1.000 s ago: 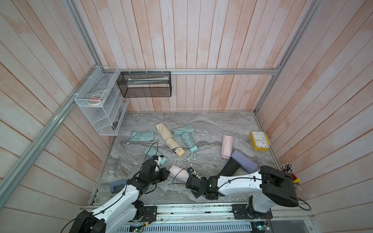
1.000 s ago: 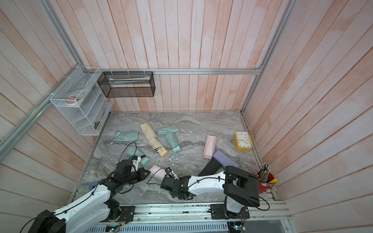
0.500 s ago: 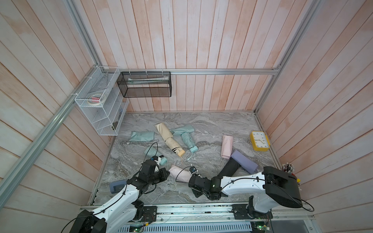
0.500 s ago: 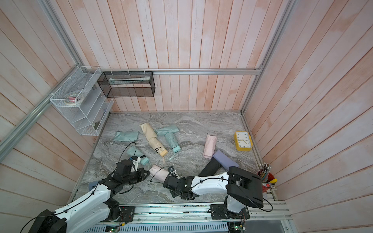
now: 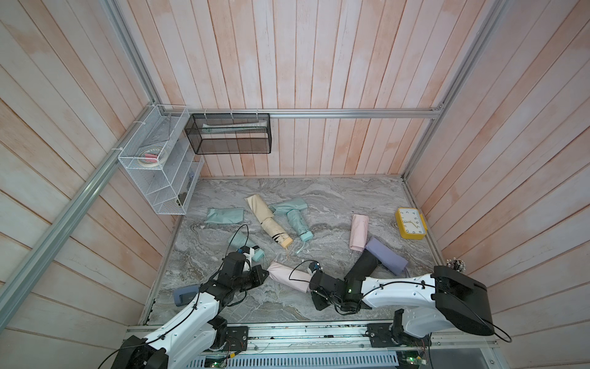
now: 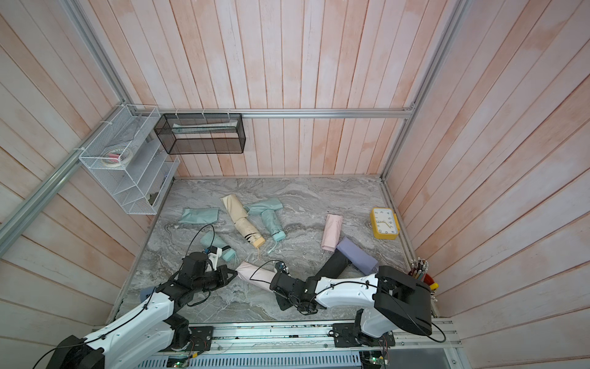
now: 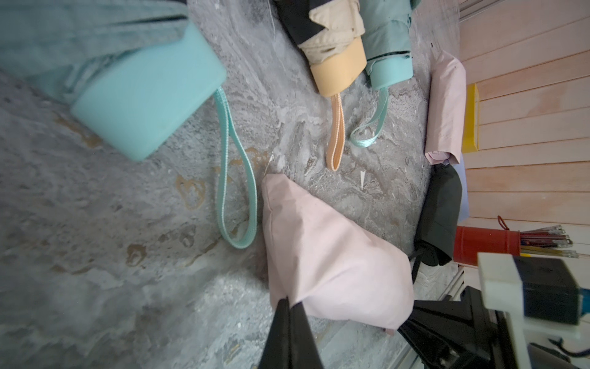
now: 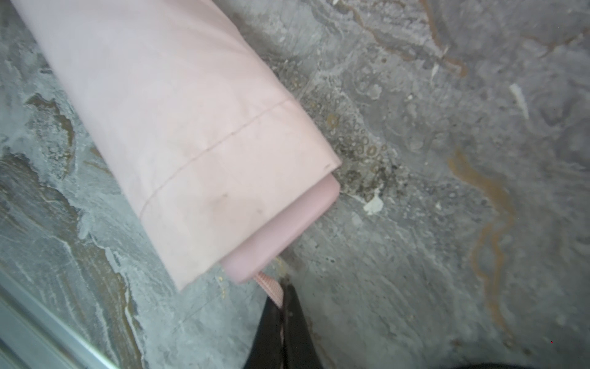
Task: Take umbrellas out of sleeves
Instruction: Take out the umbrella from the umbrella sleeve.
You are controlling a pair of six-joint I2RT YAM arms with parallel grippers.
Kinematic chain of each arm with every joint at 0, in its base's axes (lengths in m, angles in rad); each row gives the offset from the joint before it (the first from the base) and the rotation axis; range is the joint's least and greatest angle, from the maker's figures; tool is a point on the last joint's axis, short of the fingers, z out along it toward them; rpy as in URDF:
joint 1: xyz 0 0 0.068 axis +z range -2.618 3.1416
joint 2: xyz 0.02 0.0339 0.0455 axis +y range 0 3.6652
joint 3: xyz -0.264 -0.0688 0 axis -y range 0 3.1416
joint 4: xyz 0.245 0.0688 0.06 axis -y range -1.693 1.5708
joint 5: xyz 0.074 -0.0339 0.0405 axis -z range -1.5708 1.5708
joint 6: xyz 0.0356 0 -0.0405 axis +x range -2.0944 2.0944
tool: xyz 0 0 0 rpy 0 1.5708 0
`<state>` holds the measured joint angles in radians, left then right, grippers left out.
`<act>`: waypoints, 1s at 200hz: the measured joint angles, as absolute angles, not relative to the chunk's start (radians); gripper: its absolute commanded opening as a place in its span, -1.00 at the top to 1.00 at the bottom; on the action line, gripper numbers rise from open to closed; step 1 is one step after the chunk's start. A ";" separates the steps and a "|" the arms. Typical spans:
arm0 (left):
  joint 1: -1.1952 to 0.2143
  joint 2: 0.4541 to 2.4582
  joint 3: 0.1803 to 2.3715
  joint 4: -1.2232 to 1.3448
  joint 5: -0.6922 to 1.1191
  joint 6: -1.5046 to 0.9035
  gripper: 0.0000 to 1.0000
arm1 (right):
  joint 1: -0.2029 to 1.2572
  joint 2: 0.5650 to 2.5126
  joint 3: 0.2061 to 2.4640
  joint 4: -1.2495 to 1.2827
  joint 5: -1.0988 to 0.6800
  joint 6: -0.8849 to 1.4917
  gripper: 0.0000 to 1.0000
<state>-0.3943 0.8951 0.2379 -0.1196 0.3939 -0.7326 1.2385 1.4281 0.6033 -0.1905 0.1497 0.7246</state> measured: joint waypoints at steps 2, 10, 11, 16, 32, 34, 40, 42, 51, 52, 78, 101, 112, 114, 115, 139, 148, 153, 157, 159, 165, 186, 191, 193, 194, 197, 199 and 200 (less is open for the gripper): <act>-0.394 0.895 0.238 -0.120 0.395 -0.733 1.00 | 1.238 1.427 0.603 -0.191 0.149 0.724 1.00; -0.393 0.895 0.238 -0.120 0.397 -0.733 1.00 | 1.233 1.425 0.601 -0.191 0.143 0.722 1.00; -0.393 0.894 0.238 -0.120 0.397 -0.733 1.00 | 1.232 1.425 0.601 -0.191 0.143 0.722 1.00; -0.393 0.894 0.238 -0.120 0.398 -0.733 1.00 | 1.229 1.423 0.600 -0.191 0.140 0.720 1.00; -0.392 0.889 0.238 -0.120 0.402 -0.733 1.00 | 1.224 1.422 0.599 -0.191 0.133 0.714 1.00; -0.392 0.889 0.238 -0.120 0.402 -0.733 1.00 | 1.224 1.421 0.598 -0.191 0.132 0.714 1.00; -0.392 0.887 0.238 -0.121 0.404 -0.733 1.00 | 1.223 1.421 0.598 -0.191 0.131 0.712 1.00; -0.392 0.886 0.238 -0.121 0.405 -0.733 1.00 | 1.222 1.421 0.598 -0.191 0.131 0.712 1.00; -0.391 0.884 0.238 -0.121 0.408 -0.733 1.00 | 1.222 1.420 0.597 -0.190 0.129 0.710 1.00; -0.391 0.884 0.238 -0.121 0.407 -0.733 1.00 | 1.222 1.420 0.597 -0.190 0.130 0.710 1.00; -0.391 0.881 0.238 -0.125 0.410 -0.733 1.00 | 1.220 1.417 0.595 -0.190 0.128 0.706 1.00; -0.388 0.880 0.238 -0.128 0.411 -0.733 1.00 | 1.215 1.416 0.594 -0.191 0.128 0.706 1.00; -0.387 0.879 0.238 -0.128 0.412 -0.733 1.00 | 1.210 1.414 0.592 -0.192 0.129 0.704 1.00; -0.387 0.879 0.238 -0.128 0.412 -0.733 1.00 | 1.209 1.413 0.592 -0.191 0.128 0.704 1.00; -0.387 0.879 0.238 -0.128 0.412 -0.733 1.00 | 1.209 1.413 0.591 -0.191 0.128 0.704 1.00; -0.385 0.878 0.238 -0.128 0.413 -0.733 1.00 | 1.194 1.400 0.581 -0.194 0.128 0.703 1.00; -0.384 0.876 0.238 -0.128 0.413 -0.733 1.00 | 1.187 1.393 0.575 -0.194 0.125 0.703 1.00; -0.384 0.875 0.238 -0.129 0.415 -0.733 1.00 | 1.184 1.388 0.571 -0.194 0.123 0.703 1.00; -0.384 0.873 0.238 -0.129 0.415 -0.733 1.00 | 1.182 1.385 0.569 -0.194 0.121 0.703 1.00; -0.383 0.873 0.238 -0.129 0.415 -0.733 1.00 | 1.180 1.383 0.567 -0.194 0.121 0.703 1.00; -0.382 0.871 0.238 -0.129 0.416 -0.733 1.00 | 1.176 1.378 0.564 -0.194 0.120 0.703 1.00; -0.380 0.867 0.238 -0.130 0.419 -0.733 1.00 | 1.166 1.365 0.553 -0.194 0.110 0.703 1.00; -0.380 0.867 0.238 -0.130 0.419 -0.733 1.00 | 1.164 1.365 0.553 -0.194 0.108 0.703 1.00; -0.380 0.867 0.238 -0.130 0.419 -0.733 1.00 | 1.163 1.365 0.553 -0.194 0.107 0.703 1.00; -0.380 0.867 0.238 -0.130 0.419 -0.733 1.00 | 1.163 1.365 0.553 -0.194 0.107 0.703 1.00; -0.380 0.867 0.238 -0.131 0.419 -0.733 1.00 | 1.162 1.365 0.553 -0.194 0.106 0.703 1.00; -0.380 0.867 0.238 -0.131 0.419 -0.733 1.00 | 1.162 1.365 0.553 -0.194 0.105 0.703 1.00; -0.380 0.867 0.238 -0.131 0.419 -0.733 1.00 | 1.161 1.365 0.553 -0.194 0.105 0.703 1.00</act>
